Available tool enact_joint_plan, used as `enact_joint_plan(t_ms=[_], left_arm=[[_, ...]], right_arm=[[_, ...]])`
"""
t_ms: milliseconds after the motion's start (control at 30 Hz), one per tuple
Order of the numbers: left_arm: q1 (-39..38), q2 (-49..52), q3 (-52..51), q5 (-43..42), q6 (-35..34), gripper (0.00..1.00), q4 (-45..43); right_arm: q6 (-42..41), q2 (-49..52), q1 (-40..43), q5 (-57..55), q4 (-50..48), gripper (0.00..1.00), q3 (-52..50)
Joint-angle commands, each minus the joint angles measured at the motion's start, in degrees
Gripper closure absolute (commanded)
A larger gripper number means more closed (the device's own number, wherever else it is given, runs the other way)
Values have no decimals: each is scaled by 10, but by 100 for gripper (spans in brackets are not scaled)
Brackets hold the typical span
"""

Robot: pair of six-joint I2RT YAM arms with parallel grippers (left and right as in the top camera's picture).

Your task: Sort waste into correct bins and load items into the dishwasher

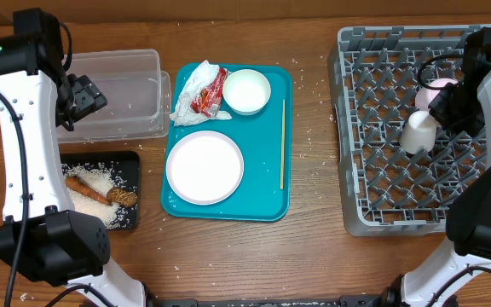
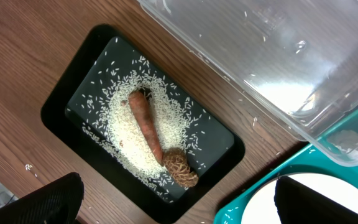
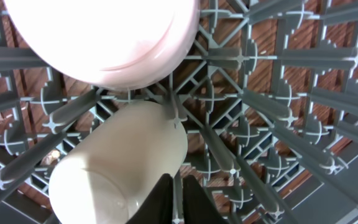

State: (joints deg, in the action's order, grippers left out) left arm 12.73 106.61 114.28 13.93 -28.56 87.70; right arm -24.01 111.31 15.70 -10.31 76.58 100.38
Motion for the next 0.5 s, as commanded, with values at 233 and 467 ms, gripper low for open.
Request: enact_joint_plan(t_ms=[233, 467], left_arm=[[-4, -10, 9, -1, 2, 0, 0], [-4, -10, 9, -1, 2, 0, 0]], right_arm=[[31, -31, -3, 108, -14, 91, 16], [37, -7, -3, 83, -33, 88, -20]])
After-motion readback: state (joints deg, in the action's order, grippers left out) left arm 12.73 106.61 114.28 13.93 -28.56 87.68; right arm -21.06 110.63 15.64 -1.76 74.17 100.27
